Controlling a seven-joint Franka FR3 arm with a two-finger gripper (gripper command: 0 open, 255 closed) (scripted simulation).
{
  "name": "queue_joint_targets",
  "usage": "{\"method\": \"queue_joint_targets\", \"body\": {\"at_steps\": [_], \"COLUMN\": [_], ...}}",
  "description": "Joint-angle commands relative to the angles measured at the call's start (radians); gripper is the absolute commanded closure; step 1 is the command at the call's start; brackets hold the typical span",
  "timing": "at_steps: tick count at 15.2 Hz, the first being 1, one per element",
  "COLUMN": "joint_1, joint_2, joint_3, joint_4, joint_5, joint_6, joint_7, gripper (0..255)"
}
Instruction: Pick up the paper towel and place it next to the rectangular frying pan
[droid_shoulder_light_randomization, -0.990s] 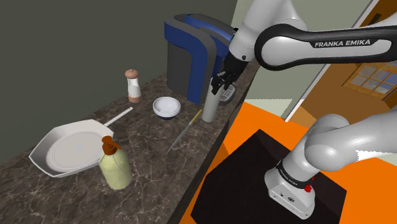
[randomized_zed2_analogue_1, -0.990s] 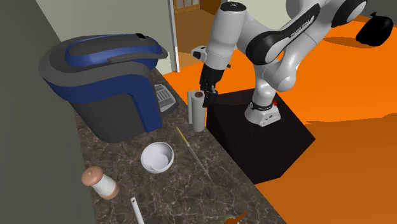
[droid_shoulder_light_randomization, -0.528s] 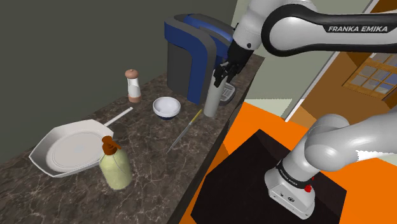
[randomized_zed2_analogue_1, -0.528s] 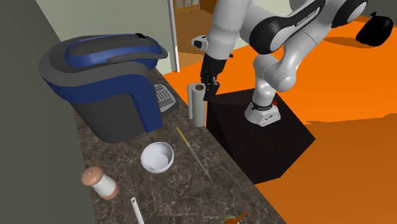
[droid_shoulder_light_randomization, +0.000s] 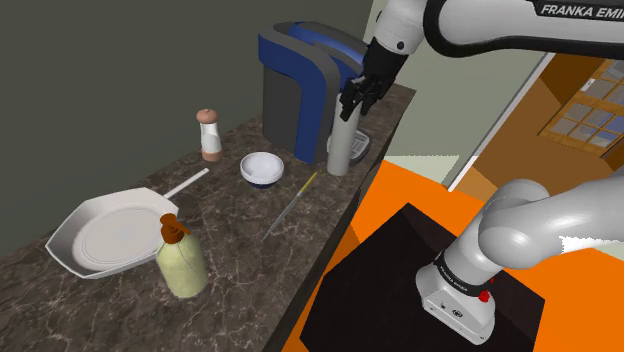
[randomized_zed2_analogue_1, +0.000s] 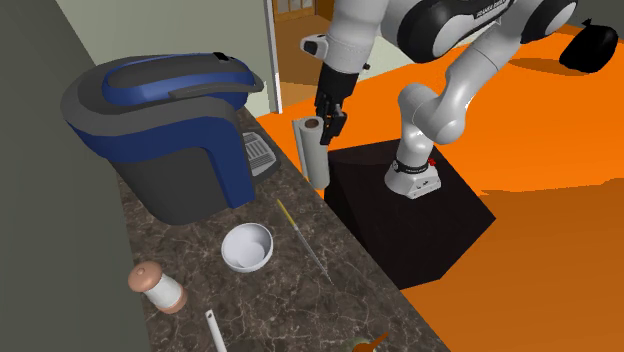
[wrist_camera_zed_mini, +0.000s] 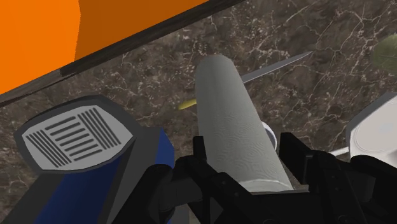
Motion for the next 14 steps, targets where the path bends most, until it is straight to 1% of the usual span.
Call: {"method": "queue_joint_targets", "body": {"at_steps": [1, 14], "joint_1": [-0.002, -0.012], "joint_2": [0.005, 0.045], "joint_3": [-0.003, -0.013], "joint_4": [0.030, 0.235], "joint_5": [-0.003, -0.015], "joint_6": [-0.026, -0.190], "joint_7": [-0.002, -0.003], "gripper": [255, 255]}}
